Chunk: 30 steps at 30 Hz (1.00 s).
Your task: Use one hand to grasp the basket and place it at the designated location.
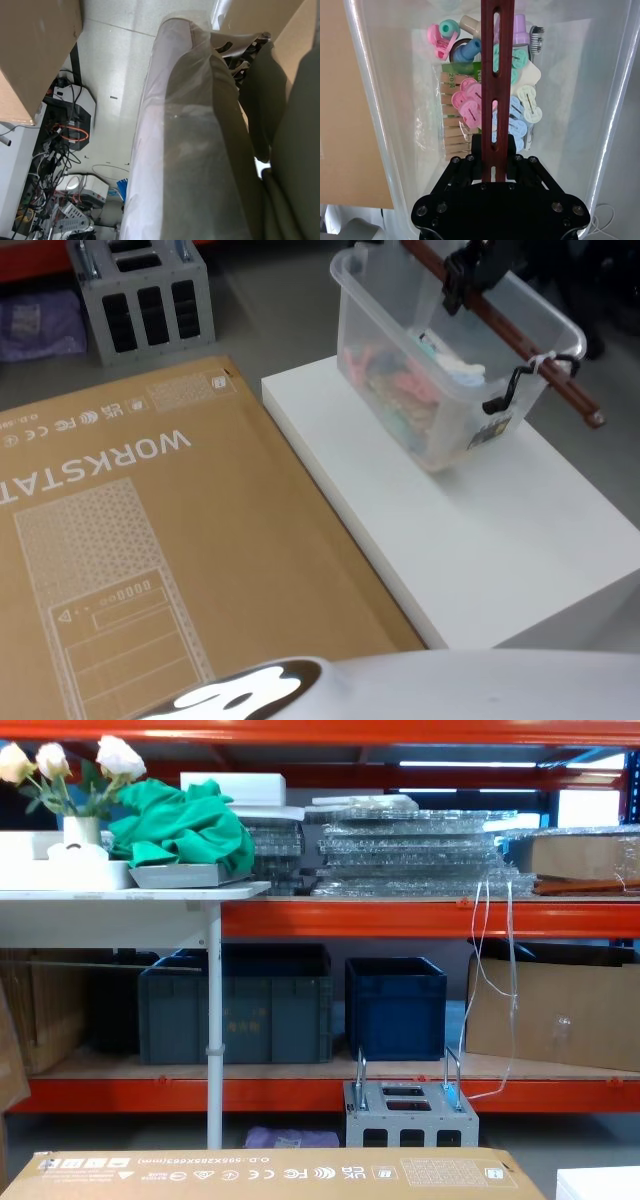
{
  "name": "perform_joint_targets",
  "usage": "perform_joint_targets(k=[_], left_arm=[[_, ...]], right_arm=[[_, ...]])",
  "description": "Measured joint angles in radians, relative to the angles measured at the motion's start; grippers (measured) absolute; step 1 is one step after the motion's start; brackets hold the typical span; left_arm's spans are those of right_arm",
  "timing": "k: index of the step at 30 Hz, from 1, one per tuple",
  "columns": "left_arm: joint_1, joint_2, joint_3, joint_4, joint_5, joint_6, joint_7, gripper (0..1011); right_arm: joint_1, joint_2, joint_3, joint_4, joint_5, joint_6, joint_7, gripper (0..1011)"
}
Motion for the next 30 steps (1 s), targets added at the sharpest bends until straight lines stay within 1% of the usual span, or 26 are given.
perform_joint_targets(k=[4, 5, 11, 17, 22, 30], left_arm=[[0.0, 0.0, 0.0, 0.0, 0.0, 0.0, 0.0, 0], [0.0, 0.0, 0.0, 0.0, 0.0, 0.0, 0.0, 0], [0.0, 0.0, 0.0, 0.0, 0.0, 0.0, 0.0, 0], [0.0, 0.0, 0.0, 0.0, 0.0, 0.0, 0.0, 0], [0.0, 0.0, 0.0, 0.0, 0.0, 0.0, 0.0, 0], [0.0, 0.0, 0.0, 0.0, 0.0, 0.0, 0.0, 0]], right_arm=[[0.008, 0.025, 0.013, -0.053, 0.004, 0.003, 0.006, 237], [0.011, 0.035, 0.018, -0.075, 0.005, 0.003, 0.007, 237], [0.025, 0.058, 0.034, -0.15, 0.006, 0.002, 0.015, 237], [0.039, 0.06, 0.039, -0.216, 0.005, -0.011, 0.022, 235], [0.05, 0.051, 0.04, -0.276, 0.013, -0.031, 0.033, 237], [0.062, 0.04, 0.023, -0.393, 0.018, -0.048, 0.035, 237]])
